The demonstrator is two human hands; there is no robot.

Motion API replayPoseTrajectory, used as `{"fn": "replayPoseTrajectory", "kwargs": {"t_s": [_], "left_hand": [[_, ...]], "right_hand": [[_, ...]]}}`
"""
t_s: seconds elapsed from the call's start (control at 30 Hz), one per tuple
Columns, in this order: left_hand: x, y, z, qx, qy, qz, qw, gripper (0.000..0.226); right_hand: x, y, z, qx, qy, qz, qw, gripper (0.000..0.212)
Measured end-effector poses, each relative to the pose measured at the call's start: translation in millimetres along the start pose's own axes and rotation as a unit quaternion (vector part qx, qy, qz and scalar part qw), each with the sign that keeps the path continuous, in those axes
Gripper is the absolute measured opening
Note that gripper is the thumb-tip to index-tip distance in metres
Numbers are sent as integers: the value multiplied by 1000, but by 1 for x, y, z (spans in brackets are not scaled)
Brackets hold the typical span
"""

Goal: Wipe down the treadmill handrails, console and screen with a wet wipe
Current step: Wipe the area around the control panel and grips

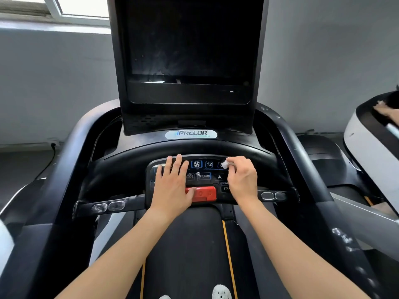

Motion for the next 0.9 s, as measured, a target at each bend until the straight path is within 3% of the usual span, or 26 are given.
{"fn": "replayPoseTrajectory", "kwargs": {"t_s": [0.1,0.37,0.43,0.53,0.63,0.73,0.9], "left_hand": [[-1,0,-1,5,-9,-1,1000,85],[2,-5,-3,7,5,-14,1000,85],[4,-9,-4,2,13,-18,1000,85],[8,-15,-6,4,26,-24,999,85],[8,-34,-12,61,37,-24,997,97],[4,-53,-18,107,39,-35,993,112],[4,-58,-18,109,33,-42,993,117]], "right_hand": [[-7,-13,2,-2,-2,11,1000,19],[-47,-85,-3,155,-91,40,983,17],[-40,-72,-1,142,-72,21,987,17],[-23,-43,3,41,-7,1,999,21],[-30,-46,0,-2,9,8,1000,23],[-51,-80,3,69,-38,22,997,21],[-71,-106,13,174,-100,-4,980,22]]}}
Point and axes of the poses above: each hand's wrist, its own z-axis towards the middle knuckle, its own x-axis out of the back of the hand, y = z × x, the point moved 10 cm from there along z, towards the middle knuckle, and after that the axes turned 4 degrees about x, right-handed, at the moved point
